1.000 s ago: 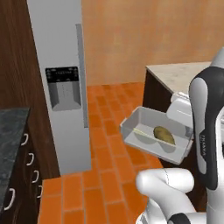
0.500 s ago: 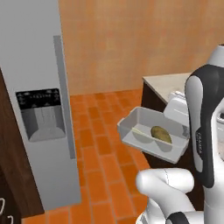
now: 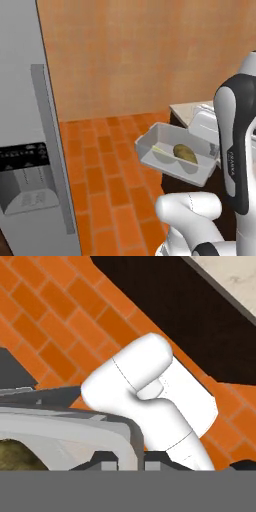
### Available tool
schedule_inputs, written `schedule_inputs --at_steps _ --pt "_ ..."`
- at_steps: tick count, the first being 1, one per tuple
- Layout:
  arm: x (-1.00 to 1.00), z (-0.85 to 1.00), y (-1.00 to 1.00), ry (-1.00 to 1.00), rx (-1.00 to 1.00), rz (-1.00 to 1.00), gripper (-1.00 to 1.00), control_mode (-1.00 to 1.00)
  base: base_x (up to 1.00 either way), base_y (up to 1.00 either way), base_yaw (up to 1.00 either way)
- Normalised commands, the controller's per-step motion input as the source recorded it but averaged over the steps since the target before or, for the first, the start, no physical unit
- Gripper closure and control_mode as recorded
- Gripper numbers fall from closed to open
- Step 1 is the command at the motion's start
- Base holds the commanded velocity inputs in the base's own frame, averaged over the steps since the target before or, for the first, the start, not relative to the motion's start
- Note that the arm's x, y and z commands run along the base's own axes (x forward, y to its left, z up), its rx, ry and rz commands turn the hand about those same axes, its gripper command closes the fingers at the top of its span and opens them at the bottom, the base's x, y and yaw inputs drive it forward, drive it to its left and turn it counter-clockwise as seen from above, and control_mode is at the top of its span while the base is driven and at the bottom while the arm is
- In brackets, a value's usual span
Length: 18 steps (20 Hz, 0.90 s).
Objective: Take the meat container that has the steak and place it on the second highest rack of the freezer. Then take the vegetable container that has the potato and lemon wedge and place it on the highest rack of the freezer.
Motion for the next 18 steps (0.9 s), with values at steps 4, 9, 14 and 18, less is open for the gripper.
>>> schedule_inputs --at_steps 4,9,14,18 --pt "0.0 0.0 0.0 0.0 0.0 0.0 1.0 1.0 1.0 -0.01 0.06" --pt "0.0 0.0 0.0 0.0 0.0 0.0 1.0 1.0 1.0 -0.36 0.21" --pt "0.0 0.0 0.0 0.0 0.0 0.0 1.0 1.0 1.0 -0.32 0.28" --pt "0.0 0.0 0.0 0.0 0.0 0.0 1.0 1.0 1.0 -0.24 0.41"
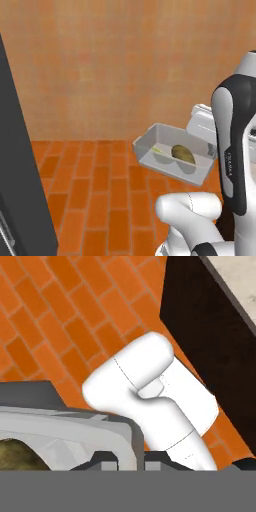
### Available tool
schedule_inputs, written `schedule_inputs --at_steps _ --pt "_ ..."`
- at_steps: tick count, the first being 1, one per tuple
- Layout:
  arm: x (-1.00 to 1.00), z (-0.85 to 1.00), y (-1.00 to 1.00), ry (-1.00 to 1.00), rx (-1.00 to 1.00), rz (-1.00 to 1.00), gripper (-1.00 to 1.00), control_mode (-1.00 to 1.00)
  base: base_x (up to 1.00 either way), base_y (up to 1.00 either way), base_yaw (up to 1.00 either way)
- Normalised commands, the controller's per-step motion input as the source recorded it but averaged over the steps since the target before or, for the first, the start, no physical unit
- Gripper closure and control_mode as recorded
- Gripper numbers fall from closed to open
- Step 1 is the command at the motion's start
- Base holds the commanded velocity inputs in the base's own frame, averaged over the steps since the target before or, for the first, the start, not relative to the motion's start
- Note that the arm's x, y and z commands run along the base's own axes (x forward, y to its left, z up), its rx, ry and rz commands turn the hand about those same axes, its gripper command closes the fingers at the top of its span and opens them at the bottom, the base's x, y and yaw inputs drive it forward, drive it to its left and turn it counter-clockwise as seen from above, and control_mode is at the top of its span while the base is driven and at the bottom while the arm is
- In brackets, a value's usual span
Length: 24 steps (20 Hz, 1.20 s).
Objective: Take the meat container that has the steak and place it on the second highest rack of the freezer. Then take the vegetable container that has the potato and lemon wedge and place it on the highest rack of the freezer.
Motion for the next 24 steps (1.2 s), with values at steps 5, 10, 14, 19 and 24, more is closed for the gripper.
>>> schedule_inputs --at_steps 5,10,14,19,24 --pt "0.0 0.0 0.0 0.0 0.0 0.0 1.0 1.0 0.98 -0.1 0.52" --pt "0.0 0.0 0.0 0.0 0.0 0.0 1.0 1.0 0.32 0.0 0.85" --pt "0.0 0.0 0.0 0.0 0.0 0.0 1.0 1.0 0.06 0.02 0.96" --pt "0.0 0.0 0.0 0.0 0.0 0.0 1.0 1.0 0.01 0.0 0.92" --pt "0.0 0.0 0.0 0.0 0.0 0.0 1.0 1.0 0.01 -0.02 0.86"
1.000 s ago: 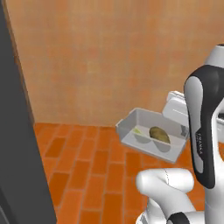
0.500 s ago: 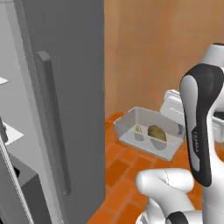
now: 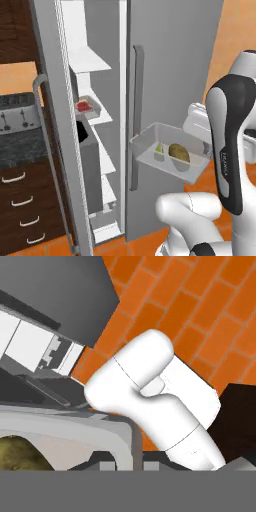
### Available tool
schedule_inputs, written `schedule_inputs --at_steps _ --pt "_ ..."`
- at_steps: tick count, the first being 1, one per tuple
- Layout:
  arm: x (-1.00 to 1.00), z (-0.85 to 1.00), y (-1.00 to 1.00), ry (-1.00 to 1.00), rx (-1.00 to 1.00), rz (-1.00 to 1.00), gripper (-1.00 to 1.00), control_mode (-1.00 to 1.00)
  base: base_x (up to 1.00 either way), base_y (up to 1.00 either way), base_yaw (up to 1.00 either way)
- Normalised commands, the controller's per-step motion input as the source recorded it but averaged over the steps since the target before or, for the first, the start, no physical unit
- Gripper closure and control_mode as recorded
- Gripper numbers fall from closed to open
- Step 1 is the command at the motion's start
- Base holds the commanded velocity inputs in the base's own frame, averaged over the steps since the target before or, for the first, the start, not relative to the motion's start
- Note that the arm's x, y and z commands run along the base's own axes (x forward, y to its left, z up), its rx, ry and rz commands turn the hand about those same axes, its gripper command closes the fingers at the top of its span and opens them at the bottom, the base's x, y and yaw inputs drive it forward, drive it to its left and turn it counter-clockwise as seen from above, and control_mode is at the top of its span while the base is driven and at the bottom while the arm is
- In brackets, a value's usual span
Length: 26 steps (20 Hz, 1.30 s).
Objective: Take the meat container that has the steak and place it on the second highest rack of the freezer. Then take the vegetable container that has the potato and lemon wedge and place it on the highest rack of the freezer.
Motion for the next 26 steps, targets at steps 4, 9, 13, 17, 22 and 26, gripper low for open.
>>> schedule_inputs --at_steps 4,9,13,17,22,26 --pt "0.0 0.0 0.0 0.0 0.0 0.0 1.0 1.0 0.39 -0.37 0.63" --pt "0.0 0.0 0.0 0.0 0.0 0.0 1.0 1.0 0.7 -0.37 0.51" --pt "0.0 0.0 0.0 0.0 0.0 0.0 1.0 1.0 0.21 0.0 0.58" --pt "0.0 0.0 0.0 0.0 0.0 0.0 1.0 1.0 0.74 -0.27 0.27" --pt "0.0 0.0 0.0 0.0 0.0 0.0 1.0 1.0 0.71 -0.06 -0.03" --pt "-0.16 0.11 0.1 -0.04 0.05 -0.09 1.0 -1.0 0.07 0.05 -0.05"
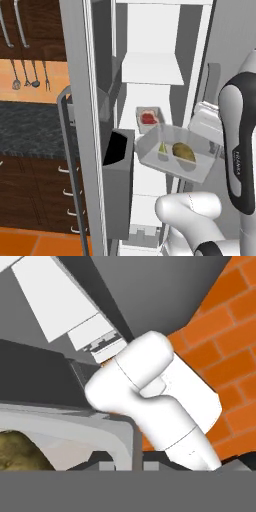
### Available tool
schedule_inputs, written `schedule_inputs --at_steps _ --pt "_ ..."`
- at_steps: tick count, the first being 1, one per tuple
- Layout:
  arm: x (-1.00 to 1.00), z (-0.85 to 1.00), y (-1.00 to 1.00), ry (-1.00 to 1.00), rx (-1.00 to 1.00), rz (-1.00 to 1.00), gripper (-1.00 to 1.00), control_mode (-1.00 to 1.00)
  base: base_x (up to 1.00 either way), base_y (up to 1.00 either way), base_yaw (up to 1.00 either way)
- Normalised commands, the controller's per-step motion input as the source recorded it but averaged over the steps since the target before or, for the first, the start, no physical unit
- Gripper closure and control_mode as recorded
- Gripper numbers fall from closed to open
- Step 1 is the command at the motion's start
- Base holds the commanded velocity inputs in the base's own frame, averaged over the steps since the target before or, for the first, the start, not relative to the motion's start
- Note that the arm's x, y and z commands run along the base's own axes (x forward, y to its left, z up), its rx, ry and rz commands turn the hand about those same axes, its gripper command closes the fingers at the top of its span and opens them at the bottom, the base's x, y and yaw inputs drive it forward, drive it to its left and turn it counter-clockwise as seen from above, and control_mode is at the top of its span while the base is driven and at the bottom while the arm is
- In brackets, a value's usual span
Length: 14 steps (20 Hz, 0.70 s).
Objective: Take the meat container that has the steak and place it on the second highest rack of the freezer. Then take the vegetable container that has the potato and lemon wedge and place it on the highest rack of the freezer.
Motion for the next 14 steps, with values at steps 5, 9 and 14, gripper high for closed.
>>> schedule_inputs --at_steps 5,9,14 --pt "-0.08 0.29 0.01 -0.06 0.13 -0.31 1.0 -1.0 0.0 0.0 0.0" --pt "0.04 0.3 0.04 -0.03 0.06 -0.34 1.0 -1.0 0.0 0.0 0.0" --pt "0.29 0.22 0.15 -0.17 0.0 -0.43 1.0 -1.0 0.0 0.0 0.0"
